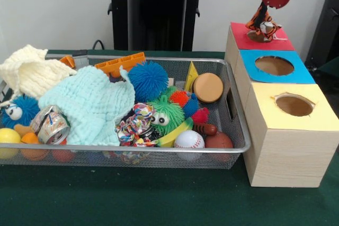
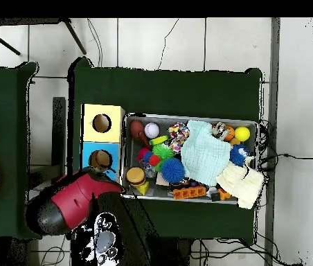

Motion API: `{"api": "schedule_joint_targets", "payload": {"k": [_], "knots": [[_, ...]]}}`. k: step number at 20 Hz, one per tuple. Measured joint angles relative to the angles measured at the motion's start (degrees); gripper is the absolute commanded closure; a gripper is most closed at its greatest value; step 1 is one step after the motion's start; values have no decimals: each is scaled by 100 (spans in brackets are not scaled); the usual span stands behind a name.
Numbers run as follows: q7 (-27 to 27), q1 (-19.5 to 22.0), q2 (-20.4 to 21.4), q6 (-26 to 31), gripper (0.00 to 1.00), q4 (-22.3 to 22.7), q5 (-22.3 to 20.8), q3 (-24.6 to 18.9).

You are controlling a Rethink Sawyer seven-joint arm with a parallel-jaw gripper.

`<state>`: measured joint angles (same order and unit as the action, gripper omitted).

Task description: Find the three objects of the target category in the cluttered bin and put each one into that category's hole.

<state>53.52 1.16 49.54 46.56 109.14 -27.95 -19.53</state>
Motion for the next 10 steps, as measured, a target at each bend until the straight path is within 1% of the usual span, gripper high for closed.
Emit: {"api": "schedule_joint_targets", "payload": {"k": [3,10], "knots": [[0,-166,-29,0,100,-56,0,112],[0,-393,-130,-1,100,-104,1,338]]}}
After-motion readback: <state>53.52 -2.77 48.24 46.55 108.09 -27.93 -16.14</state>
